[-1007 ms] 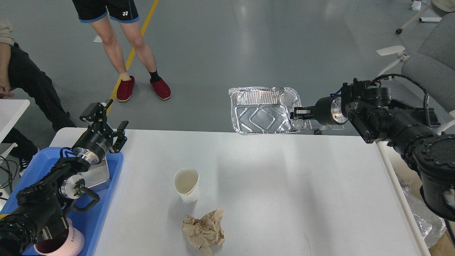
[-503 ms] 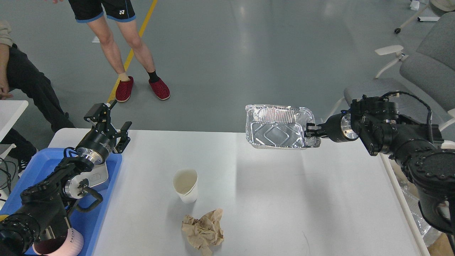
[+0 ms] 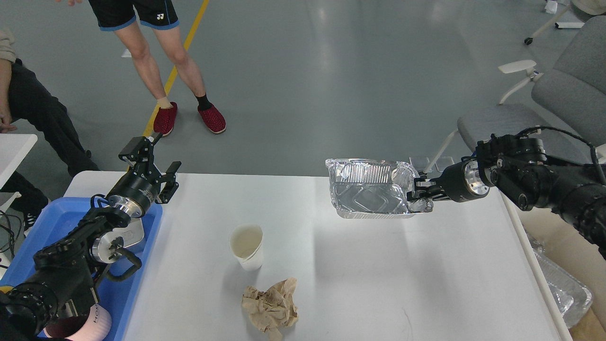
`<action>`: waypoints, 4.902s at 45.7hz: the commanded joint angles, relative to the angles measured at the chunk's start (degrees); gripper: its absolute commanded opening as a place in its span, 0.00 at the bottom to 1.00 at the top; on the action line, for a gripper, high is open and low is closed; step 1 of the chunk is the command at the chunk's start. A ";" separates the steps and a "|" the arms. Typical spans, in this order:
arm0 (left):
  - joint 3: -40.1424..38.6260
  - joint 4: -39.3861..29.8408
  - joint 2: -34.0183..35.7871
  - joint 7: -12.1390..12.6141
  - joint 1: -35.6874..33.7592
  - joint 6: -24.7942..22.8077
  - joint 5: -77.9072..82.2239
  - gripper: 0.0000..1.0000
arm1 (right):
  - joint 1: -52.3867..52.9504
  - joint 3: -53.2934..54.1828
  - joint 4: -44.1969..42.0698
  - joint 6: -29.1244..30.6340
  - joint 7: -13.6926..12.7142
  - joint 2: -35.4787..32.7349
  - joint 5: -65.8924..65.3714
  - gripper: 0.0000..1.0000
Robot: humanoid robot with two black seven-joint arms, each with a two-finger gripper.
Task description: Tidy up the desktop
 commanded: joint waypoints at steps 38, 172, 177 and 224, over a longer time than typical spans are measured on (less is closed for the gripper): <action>0.08 -0.18 -0.66 0.09 0.01 0.06 0.08 0.88 | -3.89 2.65 6.41 -8.00 0.03 -5.30 3.86 0.00; 34.27 -24.08 10.24 4.83 -11.94 -12.60 61.34 0.50 | -0.29 2.48 2.19 -9.49 -0.41 6.66 3.95 0.00; 34.63 -24.08 10.24 4.74 -11.94 -12.60 61.52 0.38 | -0.38 2.48 2.19 -9.49 -0.41 6.66 3.95 0.00; 38.32 -23.12 10.06 3.43 -15.01 -11.10 61.96 0.00 | -0.55 2.48 2.19 -9.49 -0.32 6.39 3.95 0.00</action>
